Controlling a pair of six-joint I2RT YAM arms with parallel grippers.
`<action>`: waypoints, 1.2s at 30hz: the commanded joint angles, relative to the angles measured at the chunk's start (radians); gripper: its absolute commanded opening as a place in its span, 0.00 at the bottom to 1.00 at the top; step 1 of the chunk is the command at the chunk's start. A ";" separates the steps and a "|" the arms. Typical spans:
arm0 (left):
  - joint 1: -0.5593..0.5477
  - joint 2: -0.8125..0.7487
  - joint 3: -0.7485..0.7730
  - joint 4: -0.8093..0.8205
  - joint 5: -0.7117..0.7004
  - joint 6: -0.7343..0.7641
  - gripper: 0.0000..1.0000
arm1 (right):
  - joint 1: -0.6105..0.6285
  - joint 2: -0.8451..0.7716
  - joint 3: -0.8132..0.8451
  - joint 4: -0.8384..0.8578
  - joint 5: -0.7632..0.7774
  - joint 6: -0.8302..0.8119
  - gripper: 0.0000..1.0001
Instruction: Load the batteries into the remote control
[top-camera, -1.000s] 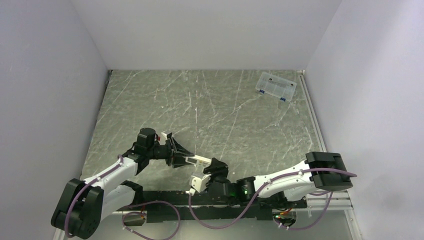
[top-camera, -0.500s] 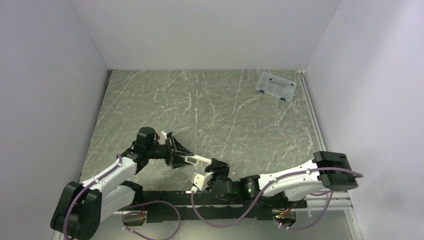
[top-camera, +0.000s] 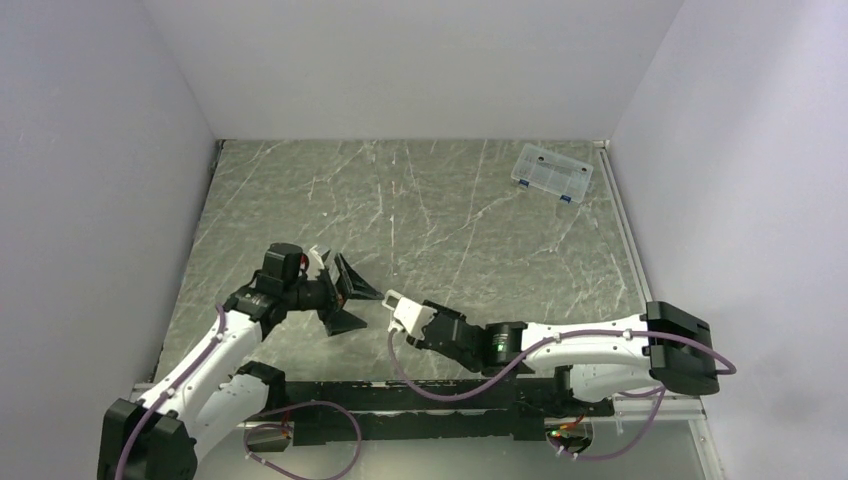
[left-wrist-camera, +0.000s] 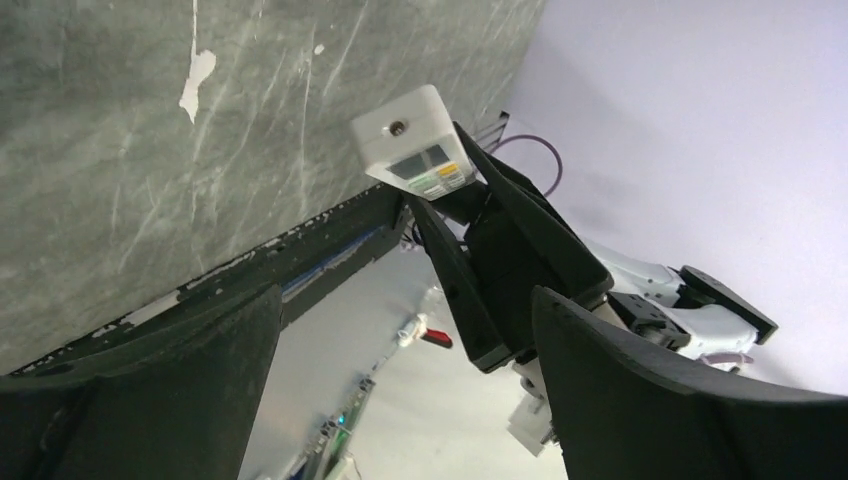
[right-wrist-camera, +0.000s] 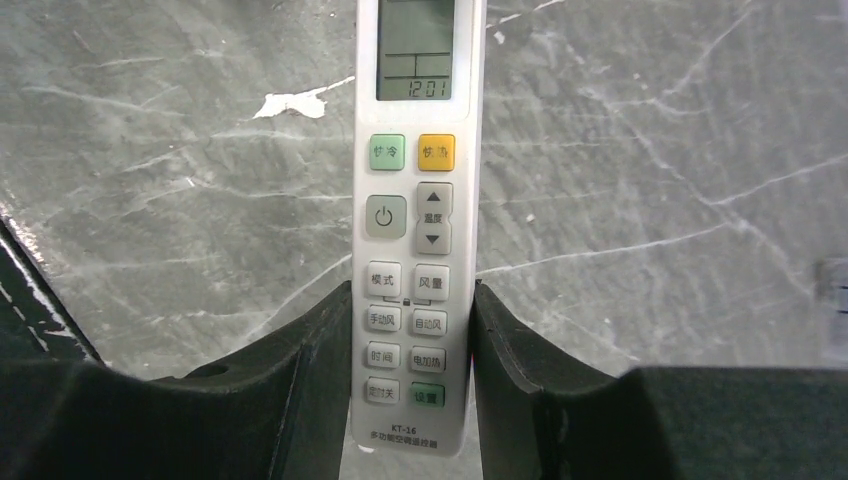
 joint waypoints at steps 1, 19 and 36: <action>0.009 -0.048 0.082 -0.126 -0.088 0.129 1.00 | -0.074 0.003 0.071 -0.047 -0.151 0.131 0.00; 0.011 -0.110 0.277 -0.430 -0.302 0.324 0.98 | -0.356 0.256 0.228 -0.152 -0.516 0.350 0.00; 0.011 -0.103 0.253 -0.400 -0.257 0.324 0.98 | -0.424 0.339 0.215 -0.101 -0.614 0.415 0.27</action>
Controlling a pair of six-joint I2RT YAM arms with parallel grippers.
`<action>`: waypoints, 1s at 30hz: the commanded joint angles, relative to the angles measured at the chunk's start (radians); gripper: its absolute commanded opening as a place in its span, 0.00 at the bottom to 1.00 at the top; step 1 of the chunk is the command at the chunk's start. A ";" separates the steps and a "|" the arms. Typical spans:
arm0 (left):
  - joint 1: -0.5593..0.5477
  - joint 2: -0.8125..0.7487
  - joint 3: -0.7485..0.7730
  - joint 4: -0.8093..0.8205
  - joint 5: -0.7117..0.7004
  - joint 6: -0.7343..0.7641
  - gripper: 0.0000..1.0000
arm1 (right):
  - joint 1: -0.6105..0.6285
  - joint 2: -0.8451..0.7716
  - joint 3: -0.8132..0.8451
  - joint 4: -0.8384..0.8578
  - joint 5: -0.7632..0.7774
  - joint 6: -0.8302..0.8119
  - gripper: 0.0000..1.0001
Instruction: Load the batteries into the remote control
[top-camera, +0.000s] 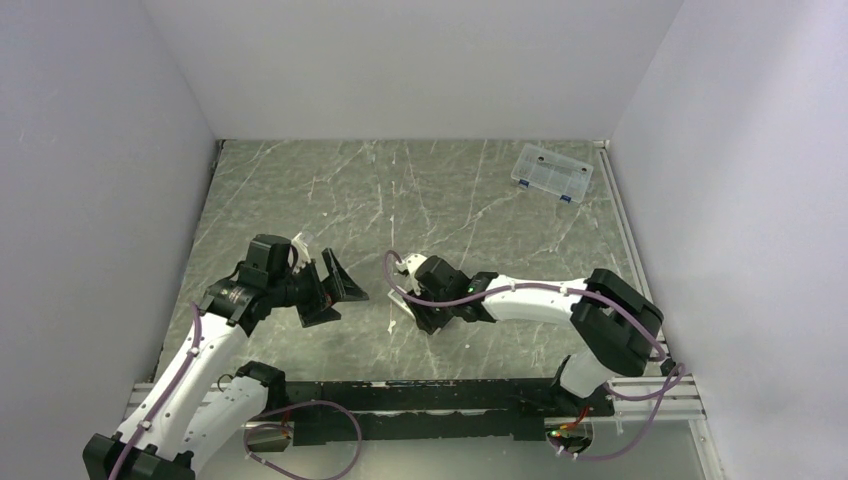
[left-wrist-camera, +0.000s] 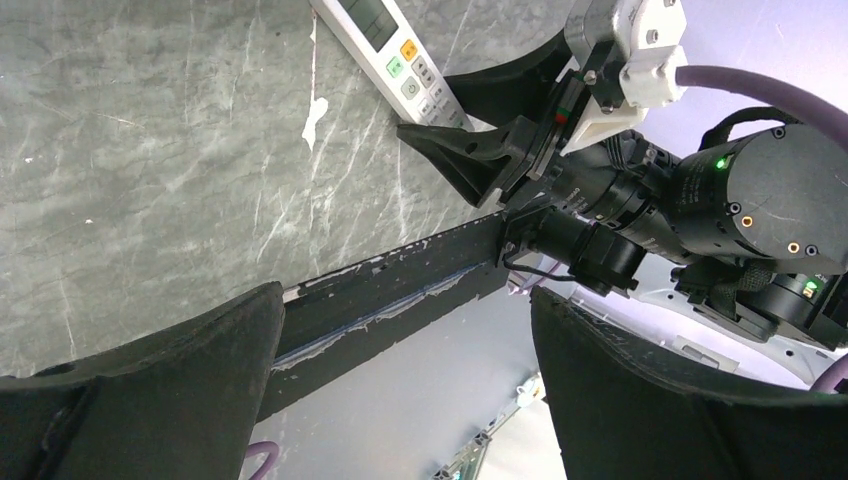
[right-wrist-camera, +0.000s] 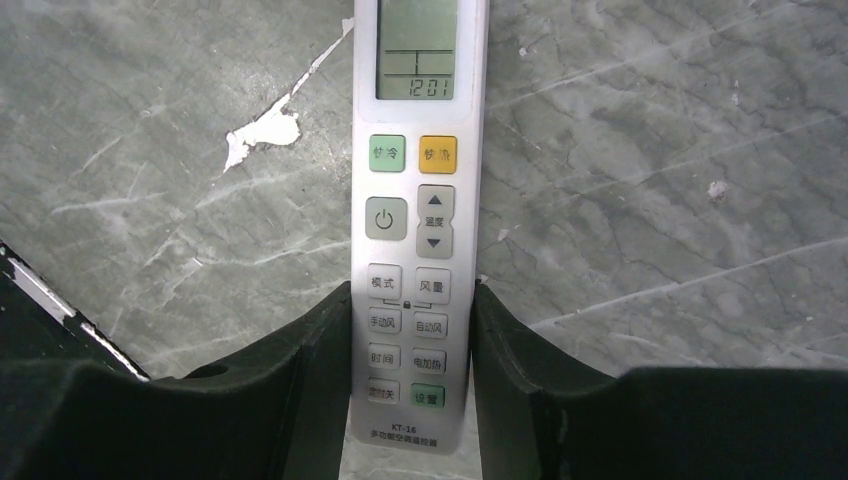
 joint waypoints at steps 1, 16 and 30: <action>0.006 -0.007 0.012 0.025 0.019 0.017 0.98 | -0.011 0.007 0.017 0.044 -0.022 0.027 0.29; 0.006 -0.009 0.019 0.011 0.001 0.027 0.98 | -0.016 -0.005 0.018 0.043 0.002 0.047 0.57; 0.006 0.007 0.088 -0.034 -0.043 0.088 0.98 | -0.021 -0.178 0.005 -0.024 0.077 0.048 0.59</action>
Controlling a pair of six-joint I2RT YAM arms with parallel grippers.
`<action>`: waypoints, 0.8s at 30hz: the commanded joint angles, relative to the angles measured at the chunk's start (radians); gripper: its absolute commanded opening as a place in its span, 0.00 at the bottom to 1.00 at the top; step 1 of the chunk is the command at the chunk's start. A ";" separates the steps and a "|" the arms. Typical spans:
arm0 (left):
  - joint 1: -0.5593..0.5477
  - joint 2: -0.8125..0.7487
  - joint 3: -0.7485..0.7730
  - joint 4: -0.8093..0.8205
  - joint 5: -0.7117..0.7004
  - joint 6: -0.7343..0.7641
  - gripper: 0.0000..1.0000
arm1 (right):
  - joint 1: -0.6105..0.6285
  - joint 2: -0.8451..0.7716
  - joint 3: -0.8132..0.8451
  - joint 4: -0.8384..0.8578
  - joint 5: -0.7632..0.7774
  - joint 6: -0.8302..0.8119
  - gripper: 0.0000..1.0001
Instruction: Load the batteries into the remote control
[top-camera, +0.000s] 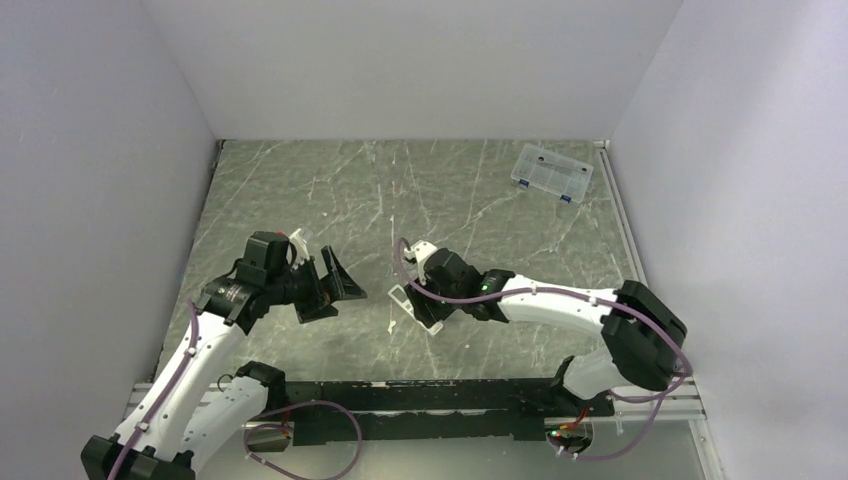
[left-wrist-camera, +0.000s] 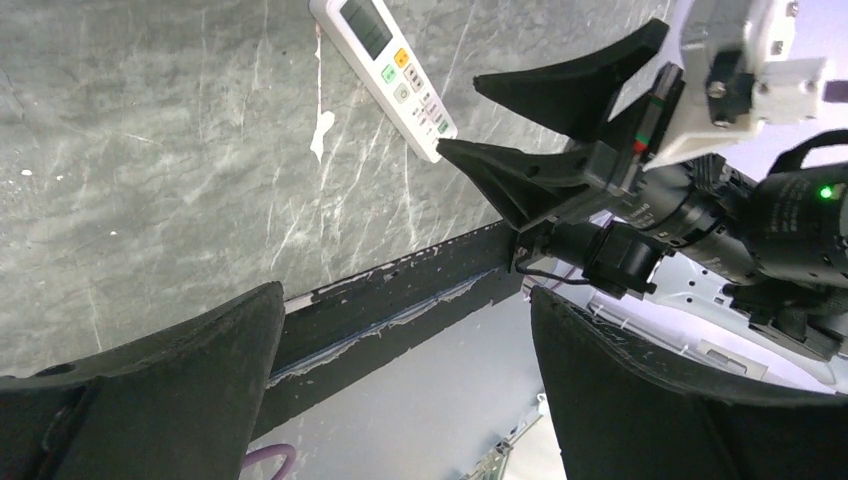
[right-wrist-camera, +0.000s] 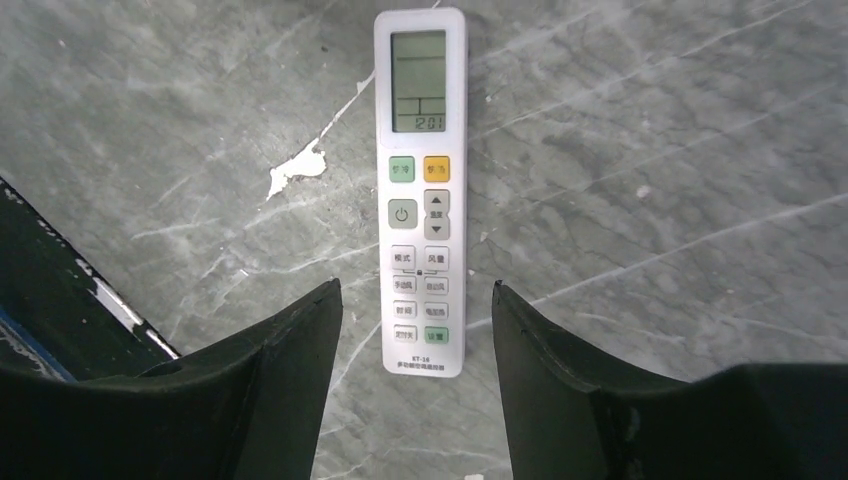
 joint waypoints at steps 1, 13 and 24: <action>0.006 0.009 0.075 -0.023 -0.032 0.058 0.98 | -0.007 -0.100 0.002 -0.028 0.070 0.011 0.61; 0.006 0.030 0.214 -0.112 -0.114 0.216 0.99 | -0.036 -0.401 -0.014 -0.138 0.225 0.032 0.77; 0.006 -0.015 0.296 -0.157 -0.254 0.312 1.00 | -0.053 -0.618 0.035 -0.284 0.350 0.099 1.00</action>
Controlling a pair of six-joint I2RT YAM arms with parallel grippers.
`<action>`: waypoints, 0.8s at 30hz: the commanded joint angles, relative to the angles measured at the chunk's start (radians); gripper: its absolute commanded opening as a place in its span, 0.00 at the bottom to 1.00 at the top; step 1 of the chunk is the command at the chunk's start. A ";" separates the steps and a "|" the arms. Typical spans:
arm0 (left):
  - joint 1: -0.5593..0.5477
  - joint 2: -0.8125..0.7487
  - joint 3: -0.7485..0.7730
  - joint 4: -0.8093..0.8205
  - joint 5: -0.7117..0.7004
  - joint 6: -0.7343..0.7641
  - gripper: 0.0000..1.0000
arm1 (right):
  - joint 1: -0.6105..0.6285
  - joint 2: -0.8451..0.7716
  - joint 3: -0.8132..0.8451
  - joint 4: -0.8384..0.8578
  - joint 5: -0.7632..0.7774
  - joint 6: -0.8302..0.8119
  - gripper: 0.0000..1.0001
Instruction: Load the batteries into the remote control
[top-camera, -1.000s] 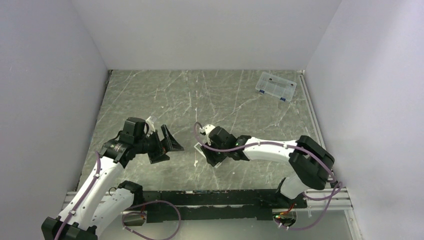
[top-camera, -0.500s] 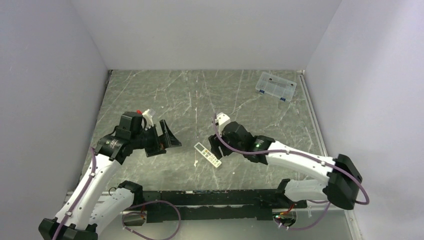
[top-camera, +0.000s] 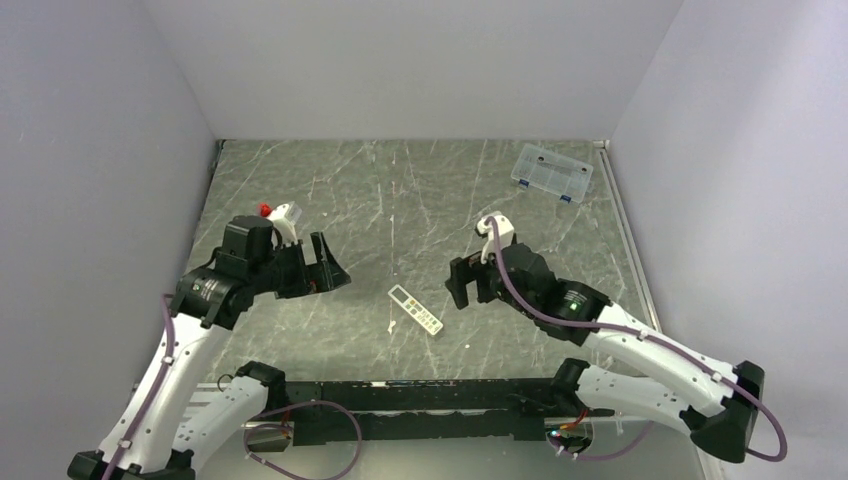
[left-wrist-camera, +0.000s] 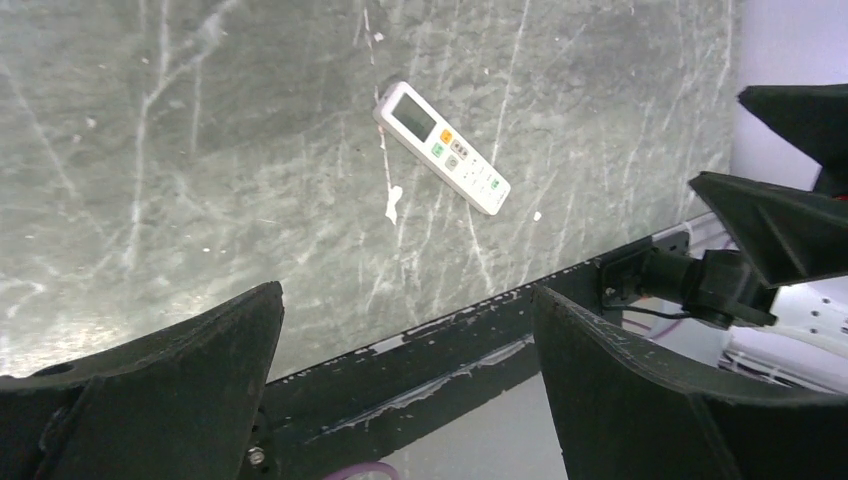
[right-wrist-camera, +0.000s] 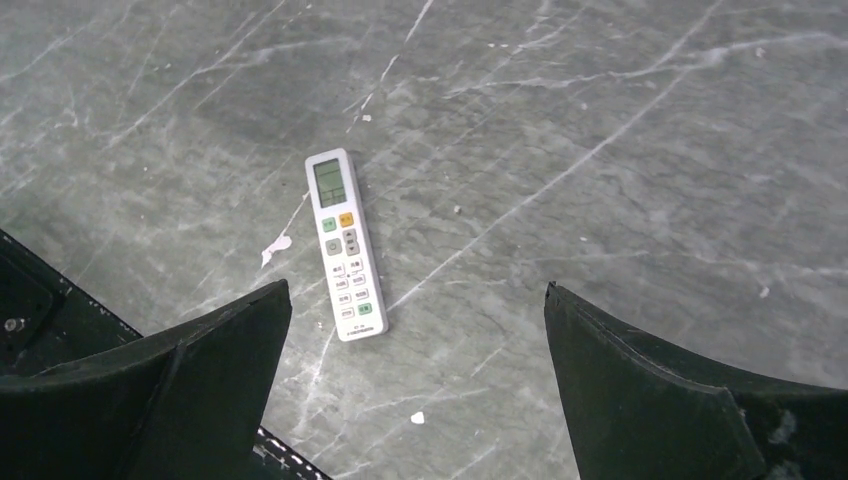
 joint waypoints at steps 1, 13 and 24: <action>0.006 -0.036 0.058 -0.029 -0.092 0.057 1.00 | -0.004 -0.069 0.051 -0.099 0.116 0.063 1.00; 0.006 -0.133 0.004 0.008 -0.182 0.091 0.99 | -0.004 -0.157 0.077 -0.228 0.250 0.155 1.00; 0.006 -0.143 -0.037 0.066 -0.116 0.109 0.99 | -0.004 -0.251 0.060 -0.189 0.199 0.124 1.00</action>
